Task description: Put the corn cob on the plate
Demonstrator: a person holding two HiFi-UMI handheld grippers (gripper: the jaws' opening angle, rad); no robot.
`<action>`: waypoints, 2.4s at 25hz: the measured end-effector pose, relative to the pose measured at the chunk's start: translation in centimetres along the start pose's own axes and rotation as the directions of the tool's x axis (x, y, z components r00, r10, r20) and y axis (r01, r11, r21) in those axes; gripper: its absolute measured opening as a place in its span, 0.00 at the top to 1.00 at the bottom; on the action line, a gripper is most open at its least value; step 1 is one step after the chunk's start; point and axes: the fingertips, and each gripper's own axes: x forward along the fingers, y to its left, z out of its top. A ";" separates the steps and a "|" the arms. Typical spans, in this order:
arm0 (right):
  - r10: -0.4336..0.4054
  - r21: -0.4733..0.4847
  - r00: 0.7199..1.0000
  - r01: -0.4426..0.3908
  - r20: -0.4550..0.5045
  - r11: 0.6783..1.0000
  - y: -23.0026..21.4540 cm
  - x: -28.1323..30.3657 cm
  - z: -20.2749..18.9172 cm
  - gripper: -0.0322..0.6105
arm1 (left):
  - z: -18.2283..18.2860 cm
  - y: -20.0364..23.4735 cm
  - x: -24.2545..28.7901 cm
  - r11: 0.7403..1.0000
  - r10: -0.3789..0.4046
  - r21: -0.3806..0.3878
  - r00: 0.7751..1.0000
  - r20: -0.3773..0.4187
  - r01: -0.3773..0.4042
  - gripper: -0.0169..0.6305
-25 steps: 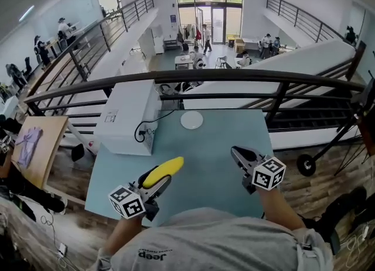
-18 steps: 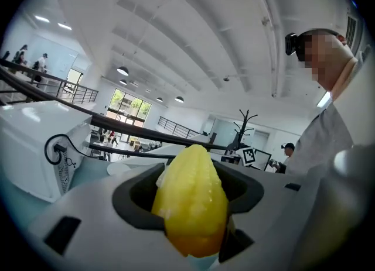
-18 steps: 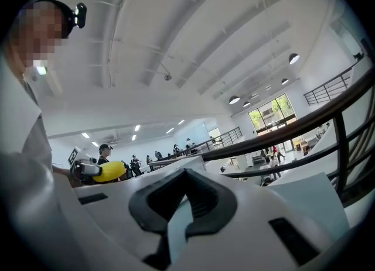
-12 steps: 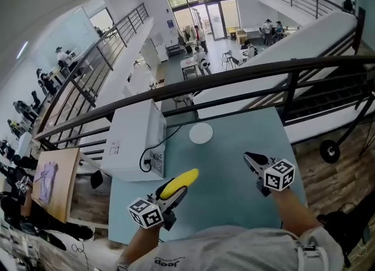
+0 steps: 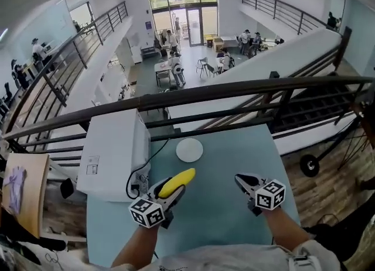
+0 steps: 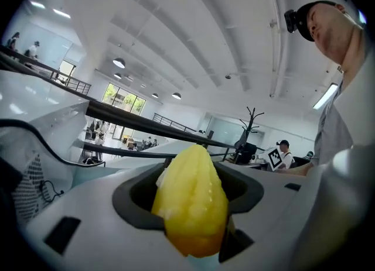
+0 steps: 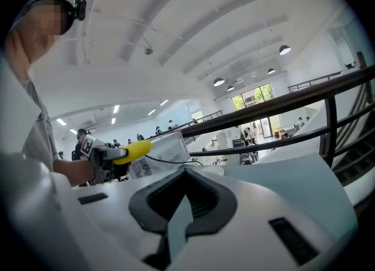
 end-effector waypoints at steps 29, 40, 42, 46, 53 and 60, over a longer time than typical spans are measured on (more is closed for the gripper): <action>0.155 -0.136 0.986 -0.147 0.058 0.980 -12.7 23.2 0.7 0.92 | -4.9 17.7 17.9 0.978 0.147 0.149 0.989 0.000 -0.145 0.57; 0.172 -0.182 0.984 -0.161 0.047 0.970 -13.9 26.9 -0.7 0.92 | -7.0 21.5 19.8 0.954 0.211 0.219 0.977 -0.009 -0.204 0.57; 0.175 -0.191 0.984 -0.163 0.046 0.968 -14.0 27.2 -0.9 0.92 | -7.2 21.9 20.1 0.950 0.223 0.229 0.975 -0.017 -0.213 0.57; 0.184 -0.226 0.982 -0.169 0.044 0.959 -13.9 27.9 -1.0 0.92 | -7.5 22.5 21.0 0.934 0.248 0.274 0.968 -0.039 -0.228 0.57; 0.180 -0.226 0.983 -0.168 0.036 0.960 -14.2 28.6 -2.1 0.92 | -8.6 22.9 22.5 0.928 0.237 0.310 0.969 -0.070 -0.204 0.57; 0.189 -0.253 0.981 -0.173 0.039 0.952 -13.8 29.0 -2.2 0.92 | -9.0 23.1 23.8 0.916 0.245 0.350 0.965 -0.095 -0.198 0.57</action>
